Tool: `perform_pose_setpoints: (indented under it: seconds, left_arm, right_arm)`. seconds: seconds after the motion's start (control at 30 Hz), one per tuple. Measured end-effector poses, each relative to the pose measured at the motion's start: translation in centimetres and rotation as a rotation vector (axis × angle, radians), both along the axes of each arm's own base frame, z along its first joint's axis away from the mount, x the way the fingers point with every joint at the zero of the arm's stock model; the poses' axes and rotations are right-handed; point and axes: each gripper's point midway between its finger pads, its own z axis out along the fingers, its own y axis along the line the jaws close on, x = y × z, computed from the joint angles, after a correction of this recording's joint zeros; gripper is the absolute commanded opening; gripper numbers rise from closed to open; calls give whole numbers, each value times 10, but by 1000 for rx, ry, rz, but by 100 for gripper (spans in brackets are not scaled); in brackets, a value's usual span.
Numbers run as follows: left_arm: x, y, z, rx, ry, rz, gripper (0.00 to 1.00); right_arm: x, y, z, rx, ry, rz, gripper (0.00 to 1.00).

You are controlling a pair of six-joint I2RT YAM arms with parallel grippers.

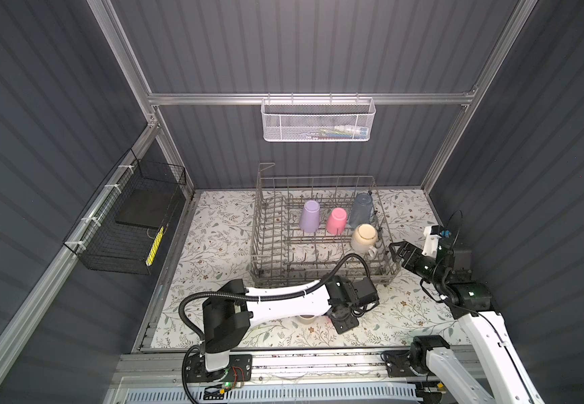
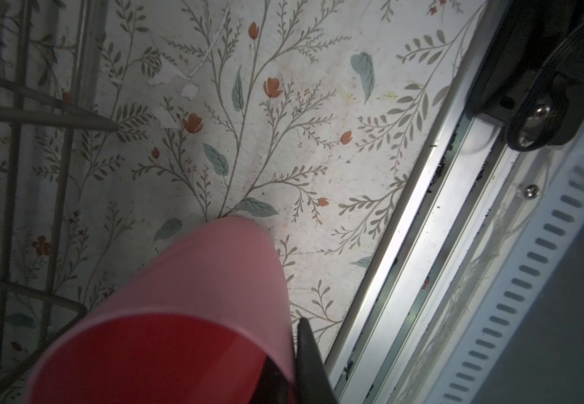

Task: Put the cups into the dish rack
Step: 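Close the left gripper on the pink cup's rim and lift it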

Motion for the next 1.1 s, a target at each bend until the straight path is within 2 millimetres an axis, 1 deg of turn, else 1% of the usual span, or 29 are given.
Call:
perform_pose_setpoints:
  seconds: [0.07,0.17,0.27,0.33,0.37,0.5,0.53,0.6,0.67,0.7,0.8,0.9,1.0,1.1]
  left_arm:
    - [-2,-4,5,-18,10,-8,0]
    - [-5,-9,15,-49,27,-19,0]
    - [-9,-10,32,-98,34,-34,0]
    - [-12,-12,54,-163,36,-50,0]
    - [-14,-13,68,-208,36,-59,0]
    - [-22,-18,138,-444,23,-94,0]
    - [-23,-17,152,-495,21,-101,0]
    - [-26,-14,185,-616,26,-120,0]
    - [-24,-9,209,-720,38,-126,0]
    - [-20,-4,218,-774,50,-118,0]
    - [2,12,231,-884,72,-66,0]
    - [23,20,239,-971,87,-20,0]
    - [38,23,247,-1052,115,-1,0]
    - [52,26,251,-1127,163,19,0]
  right_arm:
    - [0,0,1,1,-3,1,89]
    - [-2,2,4,6,-15,9,90]
    - [-5,7,10,21,-39,41,95]
    - [-6,15,16,42,-60,86,97]
    - [-7,20,18,57,-69,112,97]
    - [-10,40,34,127,-117,225,99]
    - [-12,45,38,144,-133,251,99]
    - [-15,56,53,192,-180,313,99]
    - [-20,67,71,243,-236,378,99]
    - [-23,72,79,271,-263,412,99]
    - [-31,85,97,341,-322,504,99]
    - [-38,95,108,394,-348,578,99]
    - [-43,103,113,448,-350,649,99]
    - [-45,111,112,496,-327,706,99]
